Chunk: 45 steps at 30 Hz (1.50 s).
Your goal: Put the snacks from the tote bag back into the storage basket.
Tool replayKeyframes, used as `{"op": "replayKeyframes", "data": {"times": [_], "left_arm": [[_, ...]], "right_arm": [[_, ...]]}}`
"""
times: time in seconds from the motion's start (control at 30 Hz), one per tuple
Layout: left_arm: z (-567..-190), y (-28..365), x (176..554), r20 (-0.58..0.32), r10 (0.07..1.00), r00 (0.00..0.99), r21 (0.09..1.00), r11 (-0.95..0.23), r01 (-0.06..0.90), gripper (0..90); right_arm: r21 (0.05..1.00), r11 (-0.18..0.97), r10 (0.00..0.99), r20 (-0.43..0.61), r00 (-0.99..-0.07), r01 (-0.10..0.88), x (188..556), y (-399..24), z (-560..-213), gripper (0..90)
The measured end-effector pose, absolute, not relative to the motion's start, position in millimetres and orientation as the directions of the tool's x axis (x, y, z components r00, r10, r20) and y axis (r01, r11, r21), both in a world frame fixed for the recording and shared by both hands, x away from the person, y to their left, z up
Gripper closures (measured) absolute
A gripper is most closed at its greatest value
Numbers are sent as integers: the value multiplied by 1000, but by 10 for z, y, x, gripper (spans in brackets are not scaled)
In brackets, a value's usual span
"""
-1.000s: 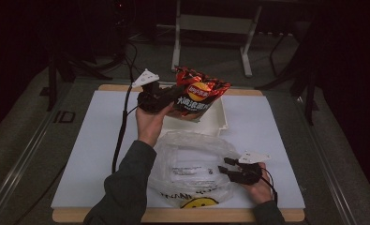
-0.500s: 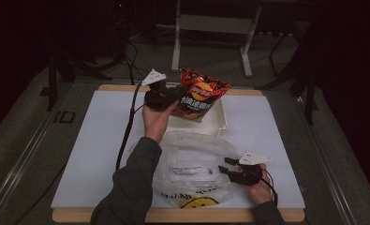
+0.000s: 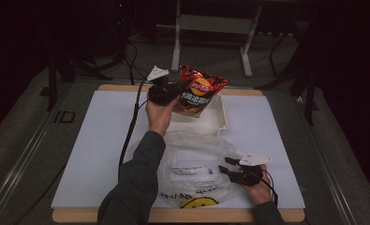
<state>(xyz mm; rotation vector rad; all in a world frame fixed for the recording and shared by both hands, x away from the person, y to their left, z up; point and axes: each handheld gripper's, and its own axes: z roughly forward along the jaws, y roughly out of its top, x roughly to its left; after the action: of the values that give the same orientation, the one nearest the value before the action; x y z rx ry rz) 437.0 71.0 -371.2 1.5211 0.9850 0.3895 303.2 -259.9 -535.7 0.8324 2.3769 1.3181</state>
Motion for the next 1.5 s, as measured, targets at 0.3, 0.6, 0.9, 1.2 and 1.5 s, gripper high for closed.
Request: {"op": "replayKeyframes", "data": {"times": [0.3, 0.6, 0.9, 1.2, 1.5], "left_arm": [[-3751, 655, 4555, -321, 782, 535, 921, 125, 370, 893], [-3875, 428, 4794, -326, 797, 509, 900, 97, 424, 890], [-4077, 404, 4983, -355, 822, 445, 865, 109, 489, 885], [-4284, 650, 5036, -296, 900, 319, 831, 77, 551, 867], [-4381, 844, 5079, -321, 906, 277, 791, 95, 604, 788]], "right_arm": [[846, 418, 616, 3, -788, 331, 3018, -2589, -5358, 534], [846, 422, 619, -5, -785, 327, 3011, -2584, -5357, 531], [847, 426, 622, -19, -783, 318, 2998, -2581, -5356, 529], [845, 430, 624, -24, -781, 317, 2994, -2573, -5357, 528], [844, 433, 624, -27, -781, 317, 2996, -2570, -5357, 527]]}}
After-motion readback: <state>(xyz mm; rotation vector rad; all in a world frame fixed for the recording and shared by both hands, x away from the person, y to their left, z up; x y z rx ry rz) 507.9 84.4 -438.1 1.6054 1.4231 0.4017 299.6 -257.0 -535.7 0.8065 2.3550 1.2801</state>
